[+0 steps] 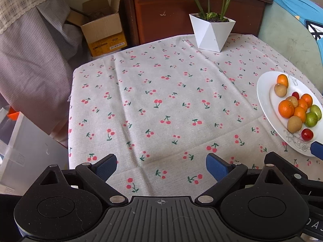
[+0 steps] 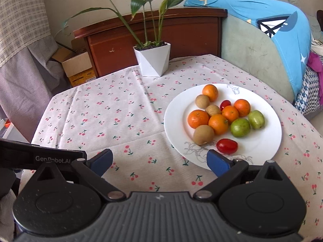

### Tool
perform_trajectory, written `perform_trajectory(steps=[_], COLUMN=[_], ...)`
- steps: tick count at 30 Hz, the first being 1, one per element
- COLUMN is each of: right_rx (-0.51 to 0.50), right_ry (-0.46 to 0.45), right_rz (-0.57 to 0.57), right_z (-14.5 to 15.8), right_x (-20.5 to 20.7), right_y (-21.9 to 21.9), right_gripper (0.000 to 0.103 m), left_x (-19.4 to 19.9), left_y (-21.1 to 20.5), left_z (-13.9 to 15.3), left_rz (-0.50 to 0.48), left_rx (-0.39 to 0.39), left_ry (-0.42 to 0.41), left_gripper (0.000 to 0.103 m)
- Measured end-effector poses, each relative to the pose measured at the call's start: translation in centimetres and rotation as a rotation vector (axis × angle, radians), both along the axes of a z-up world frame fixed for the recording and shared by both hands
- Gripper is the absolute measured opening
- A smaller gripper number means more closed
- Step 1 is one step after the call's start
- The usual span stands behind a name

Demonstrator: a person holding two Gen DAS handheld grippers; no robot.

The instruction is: Organize fruits

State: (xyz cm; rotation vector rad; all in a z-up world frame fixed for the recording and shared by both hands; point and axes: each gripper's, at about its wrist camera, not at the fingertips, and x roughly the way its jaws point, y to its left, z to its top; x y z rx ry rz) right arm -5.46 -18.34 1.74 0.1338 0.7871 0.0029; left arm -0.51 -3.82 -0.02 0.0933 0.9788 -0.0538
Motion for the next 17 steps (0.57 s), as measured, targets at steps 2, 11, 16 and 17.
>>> perform_trajectory(steps=[2,11,16,17], right_rx=[0.008,0.014,-0.002,-0.01], right_ry=[0.001,0.012,0.005,-0.005], right_rz=[0.02,0.073,0.072,0.078], right_z=[-0.3,-2.4,-3.7,-3.8], right_x=[-0.3,-0.8,-0.7,-0.8], right_y=[0.8,3.0,3.4,3.4], right_gripper=[0.099,0.099,0.099,0.099], left_x=[-0.1,-0.3,-0.1,0.0], left_y=[0.7,2.7,3.0,3.0], left_z=[-0.1,-0.4,-0.8,-0.9], left_rz=[0.009,0.041,0.056,0.058], left_rx=[0.002,-0.006,-0.005,-0.004], left_ry=[0.0,0.004,0.016,0.019], left_gripper=[0.096,0.097,0.097,0.097])
